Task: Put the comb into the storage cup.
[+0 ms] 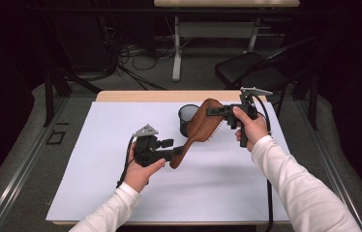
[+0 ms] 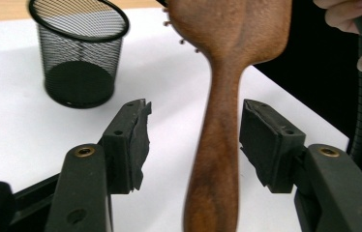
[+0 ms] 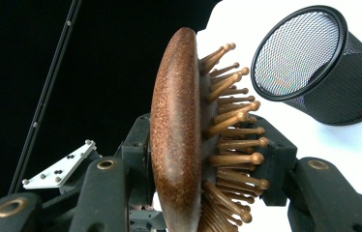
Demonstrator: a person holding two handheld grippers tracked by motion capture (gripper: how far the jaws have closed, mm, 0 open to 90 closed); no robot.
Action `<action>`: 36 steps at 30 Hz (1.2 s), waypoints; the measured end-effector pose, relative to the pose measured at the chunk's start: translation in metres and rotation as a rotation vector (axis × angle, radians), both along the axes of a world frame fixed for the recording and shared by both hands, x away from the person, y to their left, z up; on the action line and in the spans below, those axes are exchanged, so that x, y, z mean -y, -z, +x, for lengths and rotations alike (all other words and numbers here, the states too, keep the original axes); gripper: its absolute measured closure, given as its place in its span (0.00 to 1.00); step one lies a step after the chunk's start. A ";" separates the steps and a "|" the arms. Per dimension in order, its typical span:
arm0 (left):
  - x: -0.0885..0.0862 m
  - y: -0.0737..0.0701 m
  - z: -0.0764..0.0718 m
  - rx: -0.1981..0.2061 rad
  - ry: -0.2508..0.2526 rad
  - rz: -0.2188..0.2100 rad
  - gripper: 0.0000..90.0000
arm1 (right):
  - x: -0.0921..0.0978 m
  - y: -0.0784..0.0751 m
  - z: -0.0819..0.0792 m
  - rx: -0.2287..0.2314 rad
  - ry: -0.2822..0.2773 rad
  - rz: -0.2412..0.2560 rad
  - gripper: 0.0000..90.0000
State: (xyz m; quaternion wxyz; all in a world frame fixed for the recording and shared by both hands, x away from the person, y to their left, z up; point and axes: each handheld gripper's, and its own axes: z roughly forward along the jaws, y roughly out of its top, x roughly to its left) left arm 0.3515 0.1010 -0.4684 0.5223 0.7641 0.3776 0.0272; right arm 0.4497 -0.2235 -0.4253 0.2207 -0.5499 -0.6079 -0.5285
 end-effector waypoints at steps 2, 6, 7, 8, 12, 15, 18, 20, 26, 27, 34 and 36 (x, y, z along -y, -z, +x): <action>-0.002 -0.001 0.001 0.004 -0.012 -0.004 0.48 | 0.001 -0.001 0.000 0.005 0.001 0.003 0.56; -0.005 -0.001 0.002 0.003 -0.029 -0.005 0.46 | 0.003 -0.003 0.001 0.010 0.007 -0.001 0.56; -0.006 -0.001 0.002 0.003 -0.034 -0.005 0.46 | 0.004 -0.004 0.001 0.008 0.009 0.001 0.56; -0.006 -0.001 0.003 0.004 -0.036 -0.008 0.45 | 0.004 -0.005 0.001 0.009 0.009 0.003 0.56; -0.008 0.000 0.005 0.008 -0.049 -0.008 0.43 | 0.006 -0.006 0.001 0.013 0.016 0.004 0.56; -0.009 0.000 0.005 0.019 -0.063 -0.005 0.43 | 0.007 -0.006 0.002 0.011 0.019 -0.002 0.56; -0.011 0.001 0.006 0.024 -0.077 -0.009 0.42 | 0.008 -0.006 0.002 0.014 0.022 0.001 0.56; -0.013 0.002 0.007 0.027 -0.091 -0.016 0.41 | 0.009 -0.006 0.002 0.014 0.026 0.002 0.56; -0.015 0.003 0.007 0.033 -0.115 -0.011 0.39 | 0.012 -0.007 0.004 0.011 0.034 -0.003 0.56; -0.015 0.003 0.007 0.040 -0.120 -0.011 0.39 | 0.012 -0.007 0.004 0.013 0.034 -0.005 0.56; -0.023 0.002 0.009 0.045 -0.158 -0.005 0.39 | 0.014 -0.008 0.005 0.017 0.043 -0.011 0.56; -0.025 0.002 0.008 0.056 -0.172 0.011 0.39 | 0.014 -0.009 0.005 0.015 0.047 -0.012 0.56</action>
